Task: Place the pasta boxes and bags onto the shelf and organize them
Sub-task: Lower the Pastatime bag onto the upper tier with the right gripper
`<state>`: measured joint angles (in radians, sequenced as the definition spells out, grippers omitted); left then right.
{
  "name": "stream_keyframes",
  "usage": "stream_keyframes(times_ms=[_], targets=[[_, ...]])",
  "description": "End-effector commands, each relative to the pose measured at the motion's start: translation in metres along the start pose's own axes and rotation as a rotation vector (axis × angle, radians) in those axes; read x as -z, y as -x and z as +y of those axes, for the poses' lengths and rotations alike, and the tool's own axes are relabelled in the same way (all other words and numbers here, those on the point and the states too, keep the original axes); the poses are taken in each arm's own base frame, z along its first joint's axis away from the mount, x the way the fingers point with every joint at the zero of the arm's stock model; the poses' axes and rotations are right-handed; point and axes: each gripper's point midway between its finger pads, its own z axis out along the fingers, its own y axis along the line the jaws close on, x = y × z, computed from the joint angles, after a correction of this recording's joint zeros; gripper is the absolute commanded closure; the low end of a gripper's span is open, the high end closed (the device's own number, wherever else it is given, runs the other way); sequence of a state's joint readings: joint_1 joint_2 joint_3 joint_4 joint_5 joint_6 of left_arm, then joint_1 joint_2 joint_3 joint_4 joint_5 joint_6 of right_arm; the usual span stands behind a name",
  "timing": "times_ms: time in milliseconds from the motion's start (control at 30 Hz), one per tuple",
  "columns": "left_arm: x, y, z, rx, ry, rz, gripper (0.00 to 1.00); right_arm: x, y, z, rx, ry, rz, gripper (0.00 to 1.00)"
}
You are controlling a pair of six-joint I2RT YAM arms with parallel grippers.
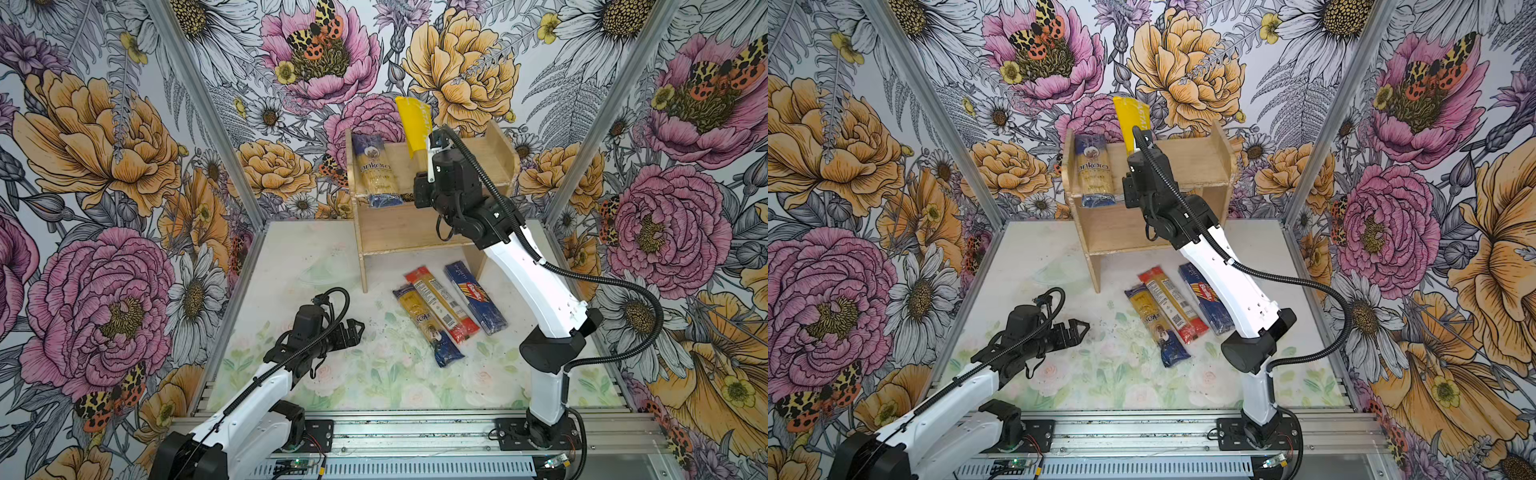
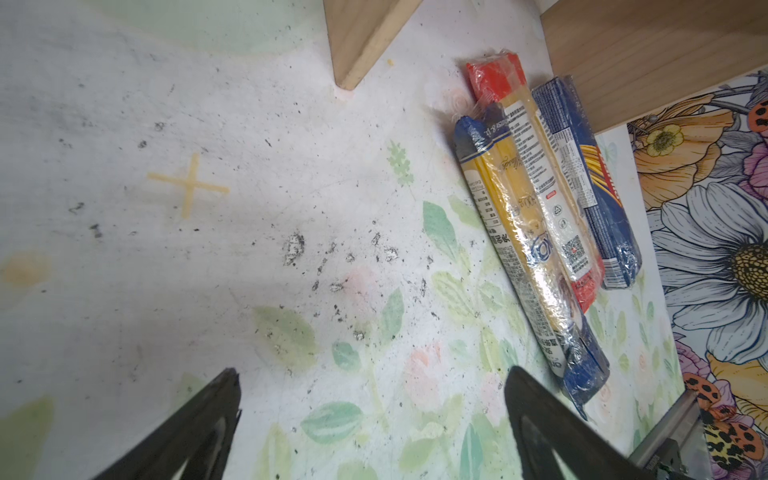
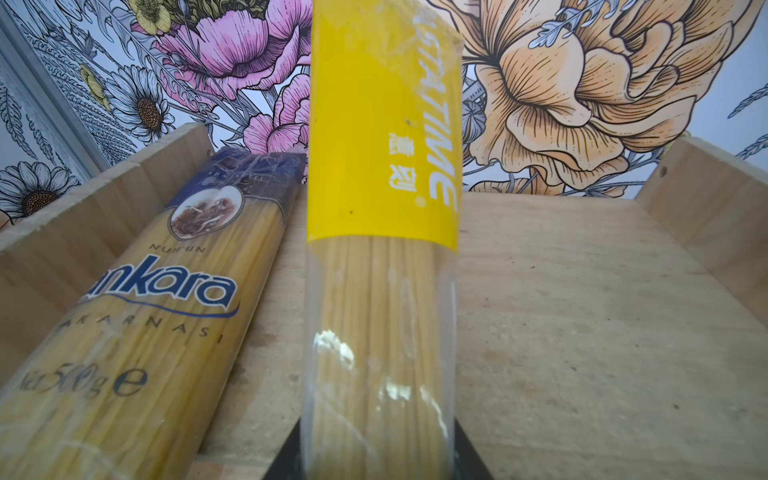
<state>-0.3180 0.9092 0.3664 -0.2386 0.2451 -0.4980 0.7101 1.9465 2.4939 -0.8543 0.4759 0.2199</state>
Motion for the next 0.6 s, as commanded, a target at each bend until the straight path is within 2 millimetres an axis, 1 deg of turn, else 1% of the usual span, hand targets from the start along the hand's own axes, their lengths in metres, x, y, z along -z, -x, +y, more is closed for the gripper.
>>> stream_keyframes(times_ms=[0,133,333,400,567], targets=[[0.004,0.010,-0.008,-0.023,-0.023,-0.020,0.01,0.008,0.038,0.000,-0.079,0.010,-0.140,0.71],[0.005,0.010,-0.008,-0.022,-0.024,-0.022,0.01,0.005,0.032,0.001,-0.075,0.013,-0.126,0.67],[0.006,0.010,-0.008,-0.024,-0.023,-0.026,0.01,0.003,0.028,0.001,-0.068,0.013,-0.116,0.65],[0.006,0.010,-0.007,-0.022,-0.022,-0.026,0.01,0.003,0.028,0.002,-0.066,0.017,-0.113,0.60],[0.006,0.010,-0.008,-0.023,-0.022,-0.027,0.01,0.004,0.026,0.001,-0.062,0.016,-0.110,0.53]])
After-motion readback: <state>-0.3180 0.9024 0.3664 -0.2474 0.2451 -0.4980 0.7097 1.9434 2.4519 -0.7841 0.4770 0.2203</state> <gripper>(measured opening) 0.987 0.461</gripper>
